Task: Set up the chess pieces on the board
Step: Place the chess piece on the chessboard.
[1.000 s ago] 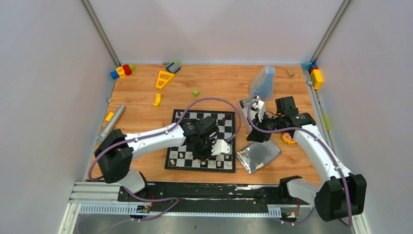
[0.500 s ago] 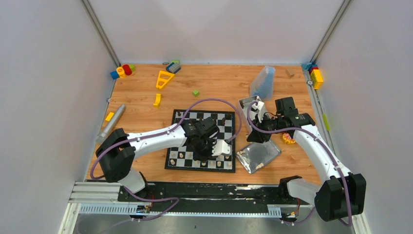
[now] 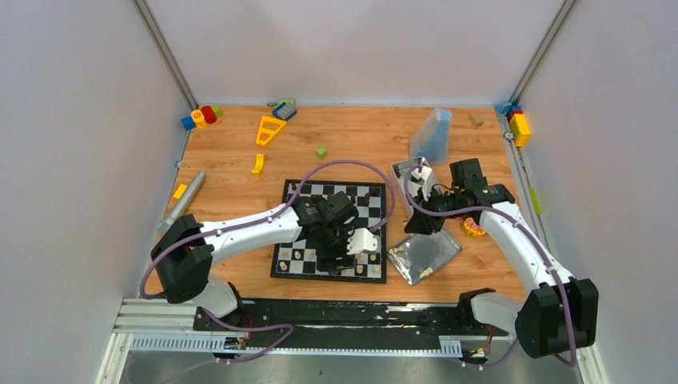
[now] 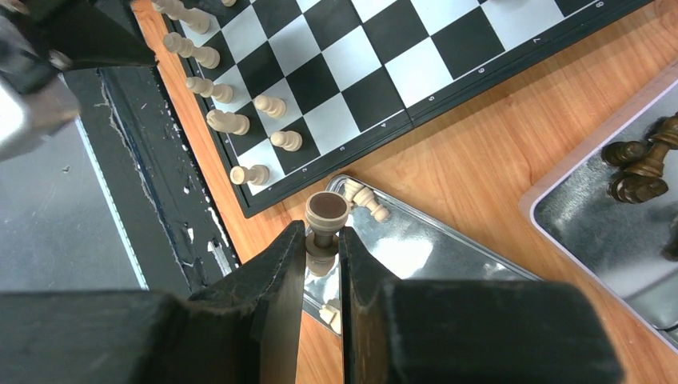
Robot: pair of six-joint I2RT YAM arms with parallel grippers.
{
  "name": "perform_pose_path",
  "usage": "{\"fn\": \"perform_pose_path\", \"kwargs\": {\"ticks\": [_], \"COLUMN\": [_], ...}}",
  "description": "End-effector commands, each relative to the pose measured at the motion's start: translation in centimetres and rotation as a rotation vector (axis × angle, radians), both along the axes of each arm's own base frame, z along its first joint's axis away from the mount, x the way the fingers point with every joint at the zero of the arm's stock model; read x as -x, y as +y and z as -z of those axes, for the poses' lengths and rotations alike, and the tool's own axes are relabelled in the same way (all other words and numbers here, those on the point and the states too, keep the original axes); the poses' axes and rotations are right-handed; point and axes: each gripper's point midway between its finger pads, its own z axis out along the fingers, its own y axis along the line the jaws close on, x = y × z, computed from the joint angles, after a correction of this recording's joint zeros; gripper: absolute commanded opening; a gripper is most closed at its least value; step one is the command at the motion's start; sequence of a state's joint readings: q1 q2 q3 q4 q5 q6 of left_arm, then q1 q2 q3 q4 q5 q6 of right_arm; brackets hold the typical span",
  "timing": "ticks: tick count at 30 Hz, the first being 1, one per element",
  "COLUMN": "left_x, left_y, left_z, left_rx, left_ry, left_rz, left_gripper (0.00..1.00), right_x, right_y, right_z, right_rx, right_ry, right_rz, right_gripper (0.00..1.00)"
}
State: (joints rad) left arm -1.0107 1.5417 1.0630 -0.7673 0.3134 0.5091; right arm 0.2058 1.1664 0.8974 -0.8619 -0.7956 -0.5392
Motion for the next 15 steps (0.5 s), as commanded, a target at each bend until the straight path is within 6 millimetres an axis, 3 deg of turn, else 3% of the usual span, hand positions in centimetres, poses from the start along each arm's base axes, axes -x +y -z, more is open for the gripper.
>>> {"fn": "perform_pose_path", "kwargs": {"ticks": [1,6,11,15], "left_x": [-1.6,-4.2,-6.0,-5.9], "left_y": [-1.1,-1.6,-3.4,-5.3], "left_z": [-4.7,-9.0,-13.5,-14.9], "left_rx": [0.124,0.283,0.453,0.524], "left_ry": [-0.123,-0.208,-0.335,-0.376], "left_rz": [-0.02,-0.071,0.016,0.175], "left_gripper": [0.8,0.94,0.94,0.91], "right_x": [-0.9,-0.6,0.6,1.2], "right_y": [1.0,2.6,5.1,6.9], "right_z": [-1.4,-2.3,-4.3,-4.7], "right_rx": [-0.063,-0.133,-0.277,-0.333], "right_ry": [-0.02,0.026,0.129,0.196], "right_rz": [-0.027,-0.115,-0.25,-0.332], "right_gripper": [0.02,0.03,0.05,0.05]}}
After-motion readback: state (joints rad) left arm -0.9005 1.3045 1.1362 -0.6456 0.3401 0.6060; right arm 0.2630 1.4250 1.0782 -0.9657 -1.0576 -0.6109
